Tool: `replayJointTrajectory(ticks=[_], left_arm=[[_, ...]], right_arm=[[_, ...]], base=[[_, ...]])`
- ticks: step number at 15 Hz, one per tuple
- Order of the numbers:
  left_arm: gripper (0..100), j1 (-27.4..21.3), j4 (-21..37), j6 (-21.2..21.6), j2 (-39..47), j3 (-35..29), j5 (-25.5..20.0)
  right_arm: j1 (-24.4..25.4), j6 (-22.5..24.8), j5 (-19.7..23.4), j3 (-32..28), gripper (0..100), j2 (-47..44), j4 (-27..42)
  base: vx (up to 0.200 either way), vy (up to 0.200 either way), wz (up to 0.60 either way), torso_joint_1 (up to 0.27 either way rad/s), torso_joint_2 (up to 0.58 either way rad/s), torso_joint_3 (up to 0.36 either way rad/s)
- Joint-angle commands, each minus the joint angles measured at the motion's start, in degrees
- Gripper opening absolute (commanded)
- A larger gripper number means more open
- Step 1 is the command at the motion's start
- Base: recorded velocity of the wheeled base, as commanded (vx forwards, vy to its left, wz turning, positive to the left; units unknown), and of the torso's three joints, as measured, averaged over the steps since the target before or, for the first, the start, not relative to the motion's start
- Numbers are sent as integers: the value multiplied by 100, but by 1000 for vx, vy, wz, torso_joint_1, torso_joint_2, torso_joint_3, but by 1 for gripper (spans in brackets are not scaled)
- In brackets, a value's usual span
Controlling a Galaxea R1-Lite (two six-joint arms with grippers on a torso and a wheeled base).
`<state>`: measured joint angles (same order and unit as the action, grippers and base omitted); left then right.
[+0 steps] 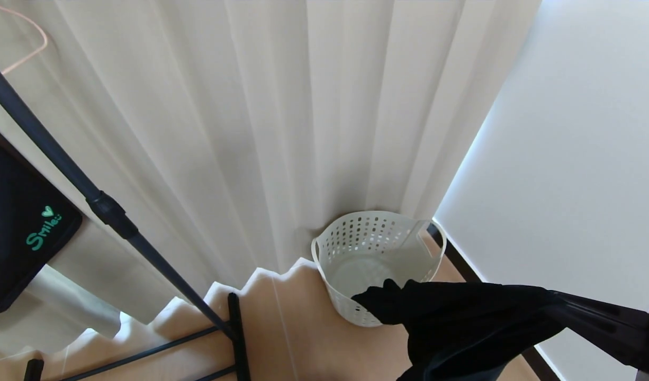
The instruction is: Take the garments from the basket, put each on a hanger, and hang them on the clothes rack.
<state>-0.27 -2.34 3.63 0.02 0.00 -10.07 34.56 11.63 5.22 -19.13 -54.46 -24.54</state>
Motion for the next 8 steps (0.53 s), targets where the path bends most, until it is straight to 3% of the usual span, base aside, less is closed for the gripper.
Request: replayJointTrajectory(ticks=[1, 3, 8], left_arm=[[100, -8, -3, 6, -2, 0, -4], [100, 0, -3, 15, -2, 0, -4], [100, -17, -3, 15, -2, 0, -4]], right_arm=[[7, 6, 85, -223, 0, -153, 11], [7, 129, 375, -724, 0, -663, 11], [-2, 155, 427, -750, 0, -997, -7]], base=[[0, 0, 0, 159, -471, -134], [0, 0, 0, 151, -481, -132], [0, 0, 0, 185, -508, -268]])
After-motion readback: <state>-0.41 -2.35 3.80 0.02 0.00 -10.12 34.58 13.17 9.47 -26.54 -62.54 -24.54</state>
